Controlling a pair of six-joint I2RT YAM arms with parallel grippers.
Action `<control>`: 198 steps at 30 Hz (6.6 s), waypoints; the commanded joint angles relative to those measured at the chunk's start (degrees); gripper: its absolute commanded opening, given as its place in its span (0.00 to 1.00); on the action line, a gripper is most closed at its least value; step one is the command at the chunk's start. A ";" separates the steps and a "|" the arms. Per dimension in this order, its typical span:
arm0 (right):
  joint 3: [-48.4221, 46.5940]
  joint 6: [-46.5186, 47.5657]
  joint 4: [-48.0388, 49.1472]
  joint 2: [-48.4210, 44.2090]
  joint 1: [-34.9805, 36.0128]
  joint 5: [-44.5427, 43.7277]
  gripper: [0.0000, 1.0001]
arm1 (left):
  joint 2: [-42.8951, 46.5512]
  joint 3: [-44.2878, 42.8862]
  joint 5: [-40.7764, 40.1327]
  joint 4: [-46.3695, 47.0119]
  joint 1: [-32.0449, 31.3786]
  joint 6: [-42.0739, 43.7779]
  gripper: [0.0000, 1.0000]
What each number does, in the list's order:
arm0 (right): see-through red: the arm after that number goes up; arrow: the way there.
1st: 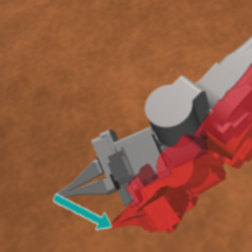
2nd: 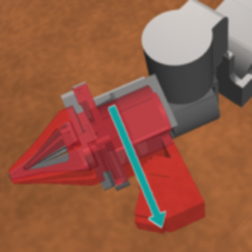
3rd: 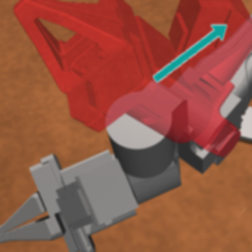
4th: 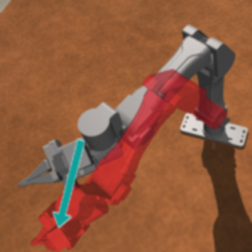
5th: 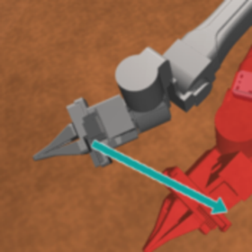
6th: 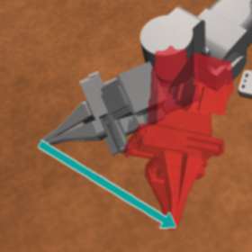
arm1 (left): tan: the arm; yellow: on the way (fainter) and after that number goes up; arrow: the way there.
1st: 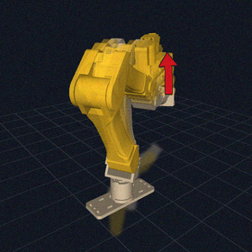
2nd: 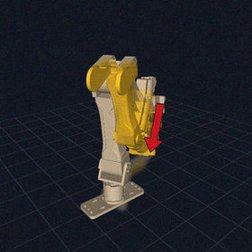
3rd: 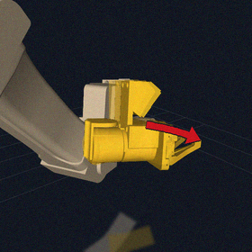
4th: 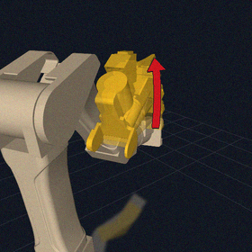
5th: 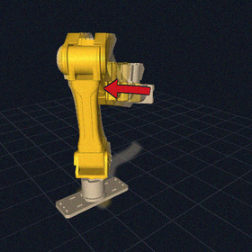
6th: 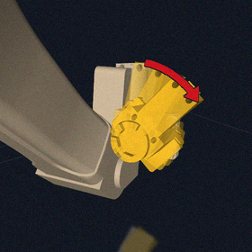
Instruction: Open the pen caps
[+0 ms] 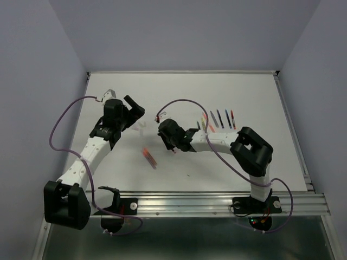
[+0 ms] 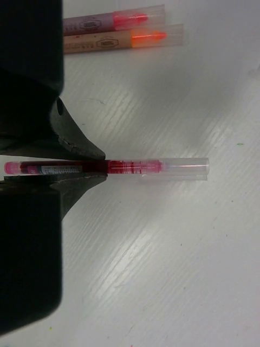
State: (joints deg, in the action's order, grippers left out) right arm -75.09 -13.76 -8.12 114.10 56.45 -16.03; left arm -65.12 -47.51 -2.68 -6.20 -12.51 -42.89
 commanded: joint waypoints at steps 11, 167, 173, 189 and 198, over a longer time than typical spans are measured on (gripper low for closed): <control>6.89 -0.13 12.78 -17.50 -3.54 6.63 0.01 | -6.24 -1.62 8.57 10.24 -8.75 -1.84 0.99; -7.09 2.60 0.74 3.40 5.87 2.23 1.00 | 0.08 -1.89 -14.11 -7.60 1.97 1.76 0.99; -6.74 2.33 0.56 3.85 5.87 2.41 1.00 | -0.18 -1.89 -13.67 -7.34 1.97 1.85 0.99; -5.51 -2.67 -3.04 5.87 6.40 -2.17 0.74 | -0.27 -2.24 -13.41 -7.34 2.05 1.94 0.99; -0.06 -6.10 -3.31 4.02 6.40 -2.16 0.36 | -0.27 -2.33 -13.23 -7.25 2.14 1.85 0.99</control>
State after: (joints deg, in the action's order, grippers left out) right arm -78.85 -17.10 -7.97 118.56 62.46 -17.41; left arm -65.82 -49.41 -15.42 -14.85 -10.76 -41.80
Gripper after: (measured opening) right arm 0.451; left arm 0.986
